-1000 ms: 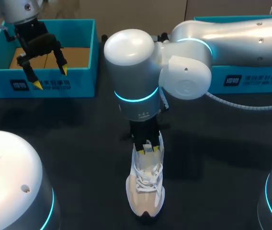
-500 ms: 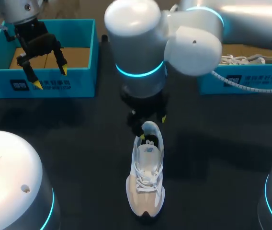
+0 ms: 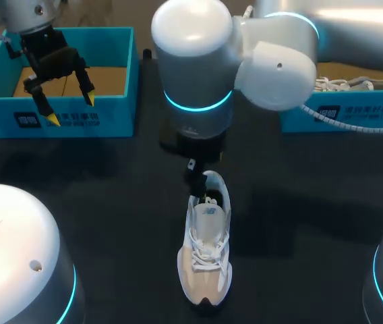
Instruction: Take the shoe out of the shoebox, open the shoe tongue, remove and reinsert the insole, then place the shoe into the shoebox
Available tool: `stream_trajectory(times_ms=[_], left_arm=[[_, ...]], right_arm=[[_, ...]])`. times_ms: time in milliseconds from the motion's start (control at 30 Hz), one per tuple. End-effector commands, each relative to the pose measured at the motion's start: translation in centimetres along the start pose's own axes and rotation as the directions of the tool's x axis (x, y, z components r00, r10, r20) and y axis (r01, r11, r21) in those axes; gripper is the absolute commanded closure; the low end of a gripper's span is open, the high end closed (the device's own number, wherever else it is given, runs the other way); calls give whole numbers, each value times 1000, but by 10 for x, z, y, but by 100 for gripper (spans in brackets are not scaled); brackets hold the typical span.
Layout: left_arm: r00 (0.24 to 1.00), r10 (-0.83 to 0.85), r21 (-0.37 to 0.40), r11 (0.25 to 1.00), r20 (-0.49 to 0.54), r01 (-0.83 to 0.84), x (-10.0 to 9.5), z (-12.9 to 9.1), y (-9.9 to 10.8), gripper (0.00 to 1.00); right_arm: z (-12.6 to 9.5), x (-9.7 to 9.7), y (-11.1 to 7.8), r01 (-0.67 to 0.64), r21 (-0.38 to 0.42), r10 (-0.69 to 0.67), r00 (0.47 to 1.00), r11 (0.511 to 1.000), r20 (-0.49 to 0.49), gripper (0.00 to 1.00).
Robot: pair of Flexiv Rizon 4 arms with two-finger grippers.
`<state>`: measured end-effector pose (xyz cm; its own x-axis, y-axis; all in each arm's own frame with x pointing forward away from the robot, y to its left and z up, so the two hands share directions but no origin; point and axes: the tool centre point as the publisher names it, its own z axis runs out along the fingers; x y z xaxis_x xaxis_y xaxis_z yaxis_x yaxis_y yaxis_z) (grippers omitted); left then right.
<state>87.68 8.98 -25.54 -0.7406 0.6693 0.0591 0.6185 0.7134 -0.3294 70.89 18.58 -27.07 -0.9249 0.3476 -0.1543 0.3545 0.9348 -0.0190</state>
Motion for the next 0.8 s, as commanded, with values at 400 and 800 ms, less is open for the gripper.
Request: stream_trajectory(times_ms=[400, 800], left_arm=[[1000, 0, -2, 1000, 0, 0, 0, 0, 0, 0], [1000, 0, -2, 1000, 0, 0, 0, 0, 0, 0]], right_arm=[[40, -31, 5, 323, -99, -326, 945, 941, -16, 0], [59, -40, 21, 271, -77, -274, 962, 959, -24, 0]])
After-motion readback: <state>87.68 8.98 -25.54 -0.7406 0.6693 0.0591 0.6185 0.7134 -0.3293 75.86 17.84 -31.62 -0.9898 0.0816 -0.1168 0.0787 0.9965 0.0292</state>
